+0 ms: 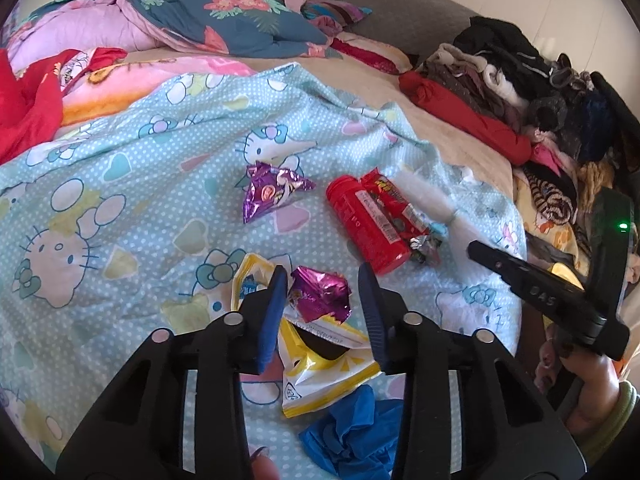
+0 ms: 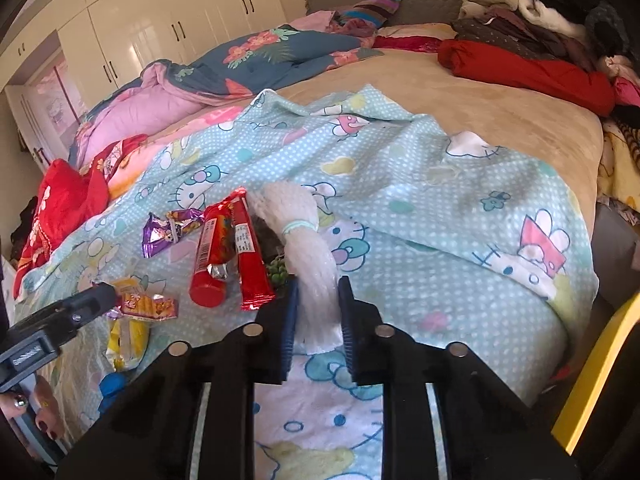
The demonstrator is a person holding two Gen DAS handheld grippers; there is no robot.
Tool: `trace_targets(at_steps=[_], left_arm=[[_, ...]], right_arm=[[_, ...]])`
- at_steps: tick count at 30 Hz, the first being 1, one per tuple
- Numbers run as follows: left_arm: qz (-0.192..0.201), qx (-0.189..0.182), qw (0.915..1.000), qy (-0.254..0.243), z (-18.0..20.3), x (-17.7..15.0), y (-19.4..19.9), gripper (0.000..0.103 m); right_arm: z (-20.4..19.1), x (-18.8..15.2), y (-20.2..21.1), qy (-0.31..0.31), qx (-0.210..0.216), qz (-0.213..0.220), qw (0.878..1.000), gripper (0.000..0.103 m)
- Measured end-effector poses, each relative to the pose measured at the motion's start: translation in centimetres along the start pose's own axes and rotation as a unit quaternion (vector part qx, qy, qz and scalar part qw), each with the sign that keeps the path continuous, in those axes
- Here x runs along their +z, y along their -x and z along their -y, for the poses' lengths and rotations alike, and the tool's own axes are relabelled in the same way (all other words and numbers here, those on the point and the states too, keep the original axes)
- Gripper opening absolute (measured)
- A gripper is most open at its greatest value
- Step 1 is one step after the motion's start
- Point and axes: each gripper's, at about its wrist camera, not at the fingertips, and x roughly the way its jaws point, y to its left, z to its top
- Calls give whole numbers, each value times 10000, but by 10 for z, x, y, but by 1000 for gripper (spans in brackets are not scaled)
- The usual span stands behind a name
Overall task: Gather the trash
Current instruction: 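Grasp the pink foil wrapper with the left tool while the right tool grasps the white knit glove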
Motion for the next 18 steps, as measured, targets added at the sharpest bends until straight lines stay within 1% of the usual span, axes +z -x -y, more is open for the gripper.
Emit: trace_targets(at_steps=[2, 7, 13, 18], left_arm=[[-38, -29, 10000, 31, 0, -1, -1, 25], [-79, -42, 10000, 2, 1, -2, -2, 22], [0, -78, 10000, -10, 3, 2, 3, 21], [143, -129, 9998, 8, 4, 8, 13, 21]], right_arm=[[2, -5, 7, -98, 9, 85, 9999, 16], [6, -18, 28, -298, 89, 257, 9992, 16], [3, -28, 46, -230, 132, 315, 9992, 16], [0, -30, 56, -141, 165, 359, 9991, 16]])
